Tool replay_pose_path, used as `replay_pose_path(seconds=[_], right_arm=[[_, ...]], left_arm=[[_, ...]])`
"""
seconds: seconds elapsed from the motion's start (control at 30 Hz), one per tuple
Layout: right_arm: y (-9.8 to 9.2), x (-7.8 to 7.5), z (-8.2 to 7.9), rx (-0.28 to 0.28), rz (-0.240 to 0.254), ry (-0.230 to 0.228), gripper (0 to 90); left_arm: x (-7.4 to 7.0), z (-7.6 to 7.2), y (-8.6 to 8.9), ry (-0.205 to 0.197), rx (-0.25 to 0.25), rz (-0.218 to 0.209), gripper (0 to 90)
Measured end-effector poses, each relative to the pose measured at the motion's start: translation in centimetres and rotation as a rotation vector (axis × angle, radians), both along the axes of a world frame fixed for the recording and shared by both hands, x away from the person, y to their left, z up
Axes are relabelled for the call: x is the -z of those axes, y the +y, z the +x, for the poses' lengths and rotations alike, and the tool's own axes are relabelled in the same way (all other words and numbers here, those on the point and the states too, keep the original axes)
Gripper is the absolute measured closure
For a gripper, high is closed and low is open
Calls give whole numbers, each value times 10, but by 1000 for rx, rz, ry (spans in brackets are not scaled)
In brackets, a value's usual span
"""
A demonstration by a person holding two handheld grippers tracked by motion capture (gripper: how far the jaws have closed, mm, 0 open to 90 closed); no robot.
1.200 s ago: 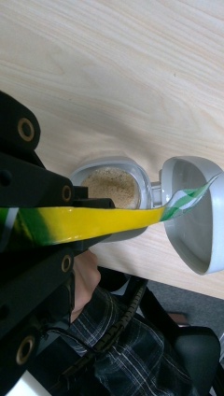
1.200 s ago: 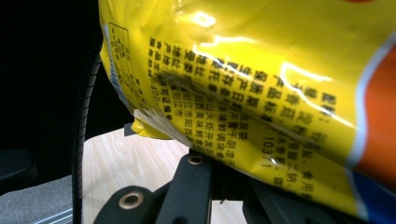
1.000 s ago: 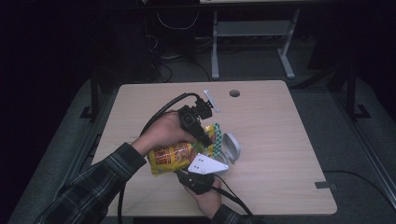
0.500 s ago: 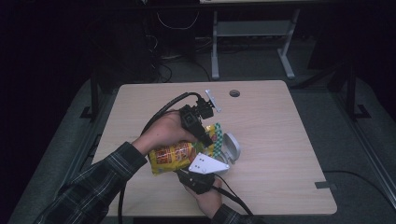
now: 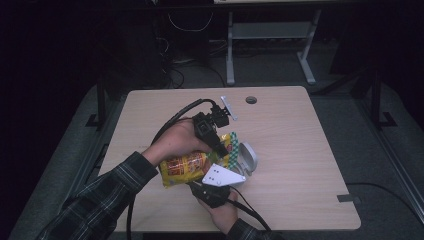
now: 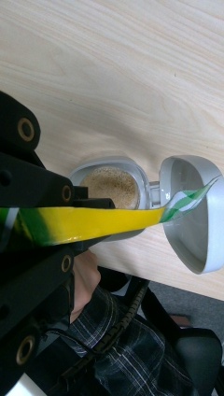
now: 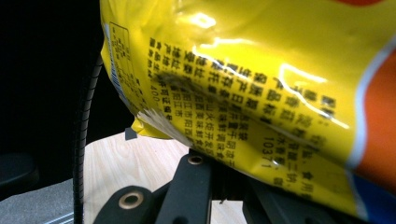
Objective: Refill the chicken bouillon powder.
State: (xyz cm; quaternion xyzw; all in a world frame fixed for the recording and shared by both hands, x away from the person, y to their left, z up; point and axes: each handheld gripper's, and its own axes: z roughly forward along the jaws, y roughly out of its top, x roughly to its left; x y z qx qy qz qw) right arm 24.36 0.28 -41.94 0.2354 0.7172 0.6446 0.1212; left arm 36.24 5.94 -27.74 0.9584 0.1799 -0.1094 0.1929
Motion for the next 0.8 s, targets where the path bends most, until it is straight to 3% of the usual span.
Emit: replay_pose_path(seconds=[0.8], right_arm=[[0, -1, 0, -4, 4, -6, 900]], left_arm=[[0, 0, -1, 3, -7, 5, 894]])
